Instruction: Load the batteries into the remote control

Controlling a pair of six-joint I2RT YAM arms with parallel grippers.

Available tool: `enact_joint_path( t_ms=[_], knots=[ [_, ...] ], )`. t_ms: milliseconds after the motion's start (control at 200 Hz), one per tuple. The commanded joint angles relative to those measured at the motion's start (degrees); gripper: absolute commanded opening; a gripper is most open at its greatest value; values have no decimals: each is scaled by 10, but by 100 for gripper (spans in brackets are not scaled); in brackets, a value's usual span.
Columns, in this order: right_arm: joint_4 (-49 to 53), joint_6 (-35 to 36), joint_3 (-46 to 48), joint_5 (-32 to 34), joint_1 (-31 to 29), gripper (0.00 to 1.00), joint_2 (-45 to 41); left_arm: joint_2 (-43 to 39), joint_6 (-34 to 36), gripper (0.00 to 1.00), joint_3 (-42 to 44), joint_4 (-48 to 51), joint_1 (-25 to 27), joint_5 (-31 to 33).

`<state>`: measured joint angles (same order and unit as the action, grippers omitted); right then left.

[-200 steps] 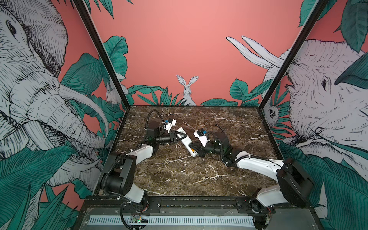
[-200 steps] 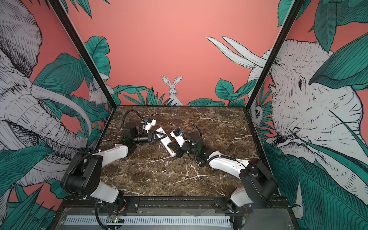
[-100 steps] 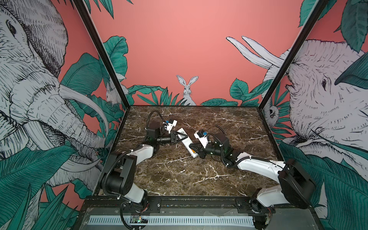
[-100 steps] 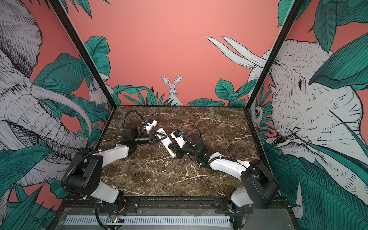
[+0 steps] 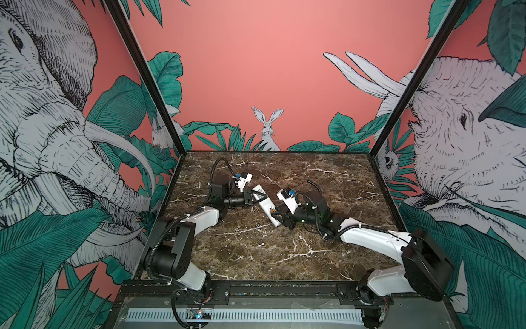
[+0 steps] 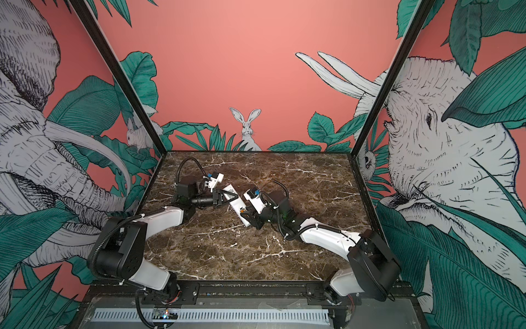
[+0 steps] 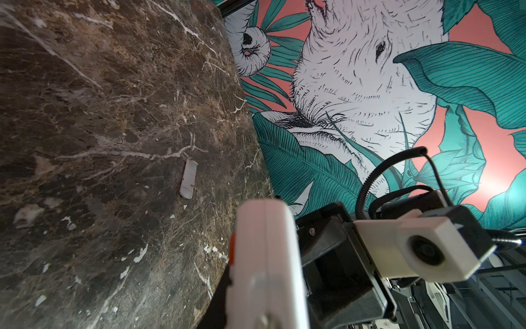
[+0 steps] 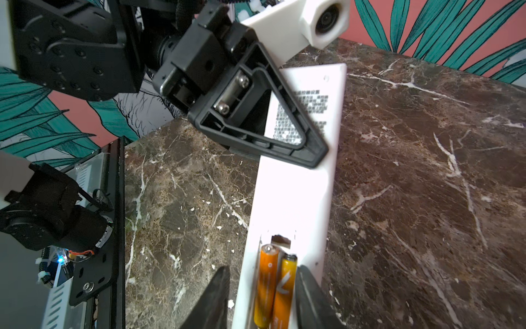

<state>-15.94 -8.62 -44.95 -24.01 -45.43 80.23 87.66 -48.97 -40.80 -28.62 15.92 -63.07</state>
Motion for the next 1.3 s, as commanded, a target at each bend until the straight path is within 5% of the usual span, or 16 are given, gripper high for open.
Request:
enact_joint_path(
  t_ms=[0,135,390,1295],
  knots=[
    [19,1,-30,1,0,44,-25,-22,38,3,-12,37,-2,6],
    [69,-8,-55,5,0,47,-26,-27,48,3,-13,49,-2,13],
    [232,-16,-125,32,-2,37,2,-32,60,3,-14,60,-2,18],
    [377,15,-265,84,-34,28,110,-38,83,4,-13,83,-2,30]
  ],
)
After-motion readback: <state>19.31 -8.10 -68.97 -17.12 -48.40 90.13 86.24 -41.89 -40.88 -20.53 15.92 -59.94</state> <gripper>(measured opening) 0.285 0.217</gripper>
